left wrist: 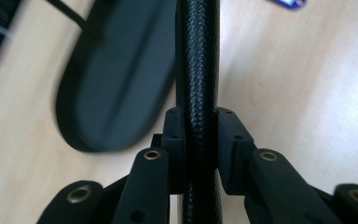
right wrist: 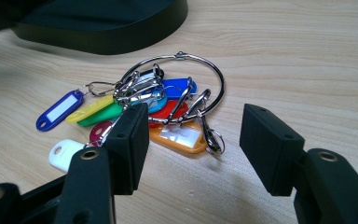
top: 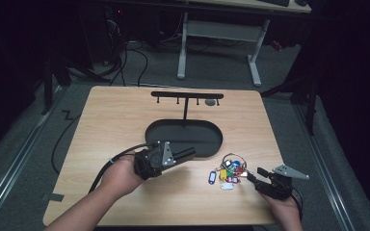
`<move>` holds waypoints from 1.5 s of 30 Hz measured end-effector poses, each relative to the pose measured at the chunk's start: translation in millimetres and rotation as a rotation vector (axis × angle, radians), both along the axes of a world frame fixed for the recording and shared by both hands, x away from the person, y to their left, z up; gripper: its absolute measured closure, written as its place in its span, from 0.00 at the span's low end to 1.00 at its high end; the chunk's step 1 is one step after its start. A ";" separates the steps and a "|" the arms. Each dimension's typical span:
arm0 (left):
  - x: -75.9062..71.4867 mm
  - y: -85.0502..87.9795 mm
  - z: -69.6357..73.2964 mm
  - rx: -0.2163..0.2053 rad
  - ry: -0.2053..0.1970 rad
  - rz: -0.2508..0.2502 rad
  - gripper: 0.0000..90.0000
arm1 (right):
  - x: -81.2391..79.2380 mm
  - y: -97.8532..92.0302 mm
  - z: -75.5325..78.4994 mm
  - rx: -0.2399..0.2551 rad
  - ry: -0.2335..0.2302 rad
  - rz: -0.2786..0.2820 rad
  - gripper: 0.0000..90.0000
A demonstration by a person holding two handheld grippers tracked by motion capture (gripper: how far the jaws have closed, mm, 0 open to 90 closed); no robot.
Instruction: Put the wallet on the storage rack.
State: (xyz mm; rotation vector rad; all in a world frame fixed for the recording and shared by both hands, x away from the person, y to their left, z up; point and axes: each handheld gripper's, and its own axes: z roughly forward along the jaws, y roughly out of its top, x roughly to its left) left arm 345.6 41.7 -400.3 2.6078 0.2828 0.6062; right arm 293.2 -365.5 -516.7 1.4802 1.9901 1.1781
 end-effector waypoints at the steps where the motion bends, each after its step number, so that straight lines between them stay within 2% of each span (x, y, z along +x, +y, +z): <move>1: 1.4 -0.9 1.0 -0.008 -0.017 -0.011 0.84 | 0.2 -0.5 0.2 -0.001 -0.004 0.003 0.47; 3: 4.7 -4.3 1.6 -0.001 -0.057 -0.015 0.84 | 0.4 -0.8 0.6 0.004 -0.004 0.000 0.47; 8: 11.1 -16.1 4.2 0.065 -0.160 -0.053 0.84 | 0.9 -1.4 0.4 0.006 -0.002 -0.003 0.47; 12: 16.7 -28.0 3.0 0.132 -0.260 -0.102 0.84 | 1.6 -2.6 0.5 0.005 -0.009 -0.003 0.47; 18: 27.6 -43.3 -4.1 0.167 -0.339 -0.151 0.84 | -2.2 -4.6 -0.1 0.009 -0.005 -0.006 0.47; 20: 32.8 -47.6 -8.5 0.172 -0.345 -0.151 0.84 | -3.7 -6.3 -0.3 0.008 -0.009 -0.009 0.47; 22: 36.7 -50.9 -13.4 0.184 -0.369 -0.161 0.84 | -5.8 -8.0 -0.4 0.009 -0.007 -0.018 0.47; 26: 44.3 -55.6 -19.4 0.163 -0.405 -0.168 0.84 | -11.3 -11.8 -0.7 0.006 -0.004 -0.031 0.47; 29: 49.3 -58.8 -21.6 0.153 -0.411 -0.155 0.84 | -16.4 -15.2 0.1 0.008 -0.009 -0.038 0.47; 33: 51.9 -61.9 -24.3 0.149 -0.417 -0.163 0.84 | -20.8 -19.7 0.5 0.015 -0.010 -0.056 0.47; 45: 59.5 -61.9 -28.8 0.174 -0.422 -0.151 0.83 | -28.2 -24.6 1.6 0.016 -0.014 -0.081 0.48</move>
